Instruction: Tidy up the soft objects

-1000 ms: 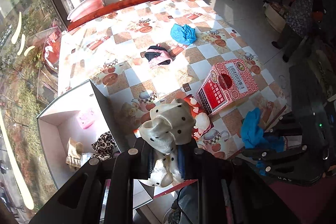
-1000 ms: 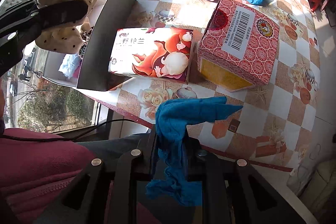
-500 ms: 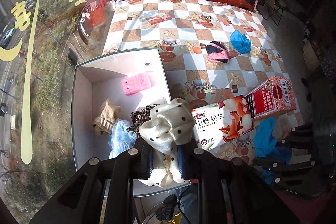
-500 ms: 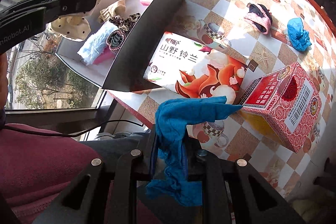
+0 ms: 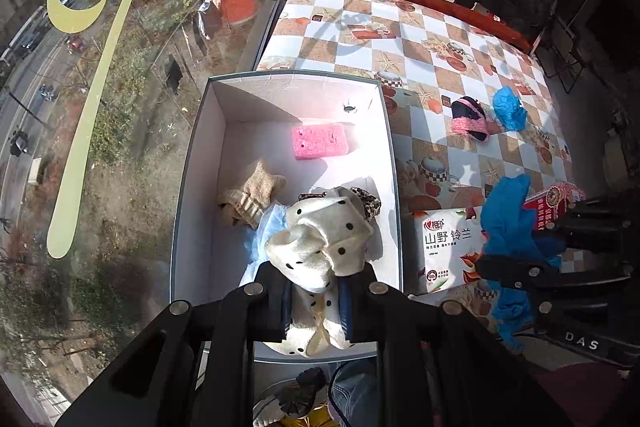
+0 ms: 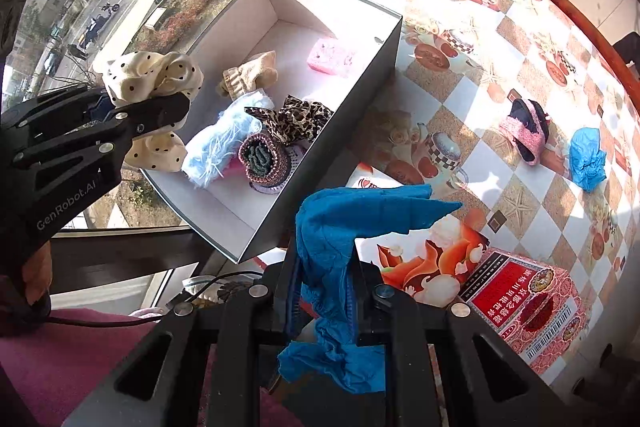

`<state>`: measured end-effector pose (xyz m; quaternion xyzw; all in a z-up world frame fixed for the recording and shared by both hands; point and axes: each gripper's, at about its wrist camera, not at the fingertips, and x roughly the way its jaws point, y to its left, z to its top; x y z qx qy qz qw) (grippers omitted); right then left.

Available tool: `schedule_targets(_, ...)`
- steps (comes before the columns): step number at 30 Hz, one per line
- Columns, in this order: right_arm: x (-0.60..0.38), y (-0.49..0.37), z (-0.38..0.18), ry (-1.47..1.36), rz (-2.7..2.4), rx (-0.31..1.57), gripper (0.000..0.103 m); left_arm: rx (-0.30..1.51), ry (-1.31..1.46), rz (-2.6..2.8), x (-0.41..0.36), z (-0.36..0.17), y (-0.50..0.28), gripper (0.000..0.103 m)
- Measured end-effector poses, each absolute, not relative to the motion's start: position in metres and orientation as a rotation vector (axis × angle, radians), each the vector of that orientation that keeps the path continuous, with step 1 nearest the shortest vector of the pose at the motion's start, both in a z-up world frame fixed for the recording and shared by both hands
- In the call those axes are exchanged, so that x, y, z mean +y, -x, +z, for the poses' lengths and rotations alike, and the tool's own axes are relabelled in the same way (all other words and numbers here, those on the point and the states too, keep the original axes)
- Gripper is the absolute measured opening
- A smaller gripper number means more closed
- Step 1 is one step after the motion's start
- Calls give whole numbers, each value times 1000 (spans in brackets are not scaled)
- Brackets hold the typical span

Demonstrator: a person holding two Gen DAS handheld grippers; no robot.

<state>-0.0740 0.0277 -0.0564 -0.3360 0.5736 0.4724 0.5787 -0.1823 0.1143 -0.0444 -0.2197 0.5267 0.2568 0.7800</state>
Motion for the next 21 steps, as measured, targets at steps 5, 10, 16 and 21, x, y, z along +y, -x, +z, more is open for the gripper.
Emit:
schedule_targets(5,63,75,-53,738,1136,1366,20,1152,508,593,122,-52,186,20)
schedule_targets(10,83,77,-50,742,1158,1363,20,1146,546,621,127,-55,188,20)
schedule_targets(16,99,73,-47,757,1181,1369,20,1149,580,639,129,-60,188,20)
schedule_targets(21,113,73,-44,759,1204,1363,20,1150,591,647,133,-62,188,20)
